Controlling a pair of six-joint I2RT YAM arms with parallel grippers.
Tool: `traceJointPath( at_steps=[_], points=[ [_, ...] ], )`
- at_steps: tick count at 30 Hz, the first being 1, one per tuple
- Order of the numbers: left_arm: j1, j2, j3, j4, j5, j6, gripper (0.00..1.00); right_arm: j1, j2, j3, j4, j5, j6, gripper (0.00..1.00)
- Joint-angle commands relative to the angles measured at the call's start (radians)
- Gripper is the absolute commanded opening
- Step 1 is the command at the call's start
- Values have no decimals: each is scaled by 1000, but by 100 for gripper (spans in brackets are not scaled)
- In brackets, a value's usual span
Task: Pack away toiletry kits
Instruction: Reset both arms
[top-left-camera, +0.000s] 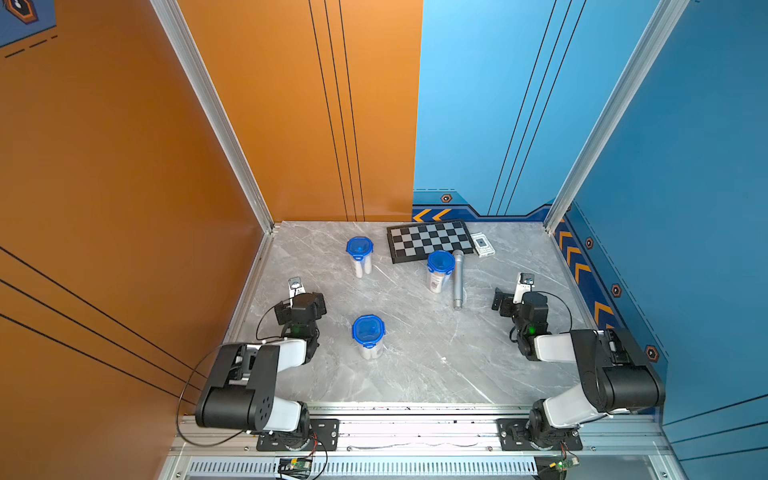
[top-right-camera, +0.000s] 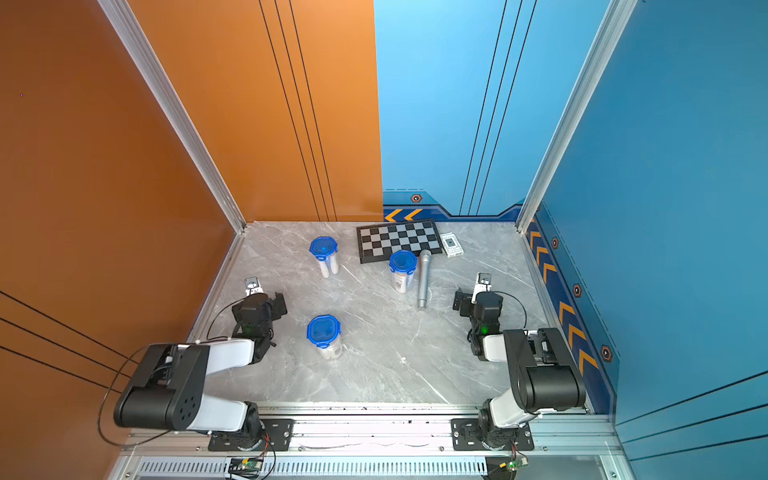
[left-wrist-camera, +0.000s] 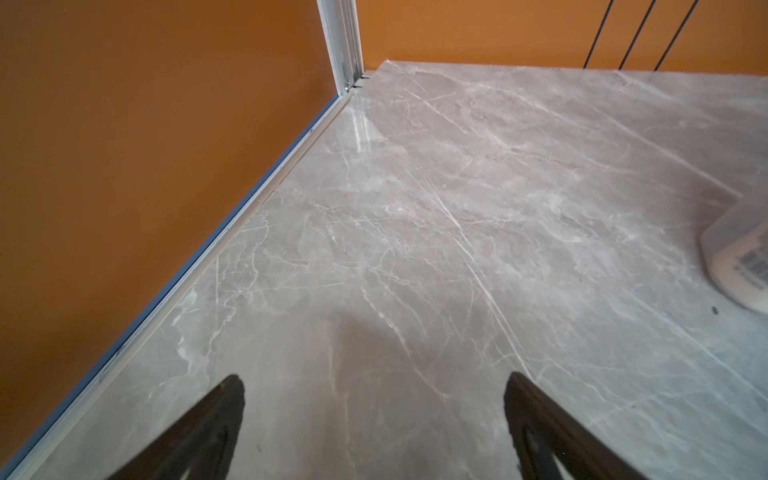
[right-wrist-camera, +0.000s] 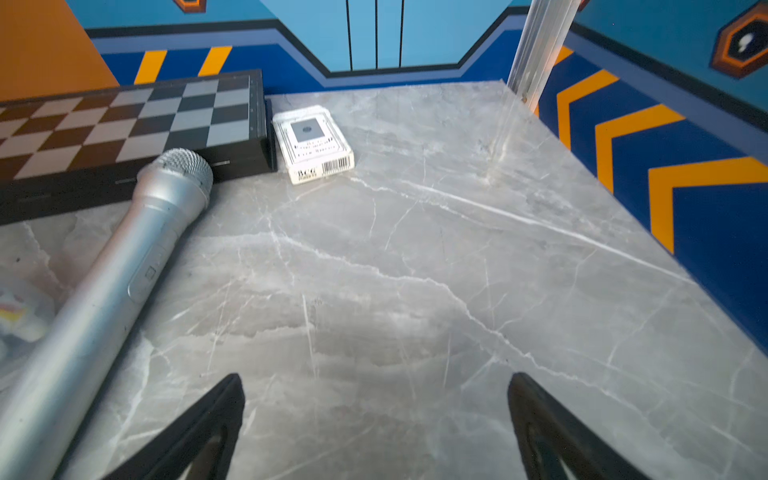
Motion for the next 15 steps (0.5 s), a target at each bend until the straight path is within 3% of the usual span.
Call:
traceJointPath(
  at_steps=[1,15],
  points=[
    [-11,36,33,122,80,68,99,1,7,14,29,43,-13,100],
    [-12,80,8,185,125,81,99,4,8,14,30,30,-19,100]
  ],
)
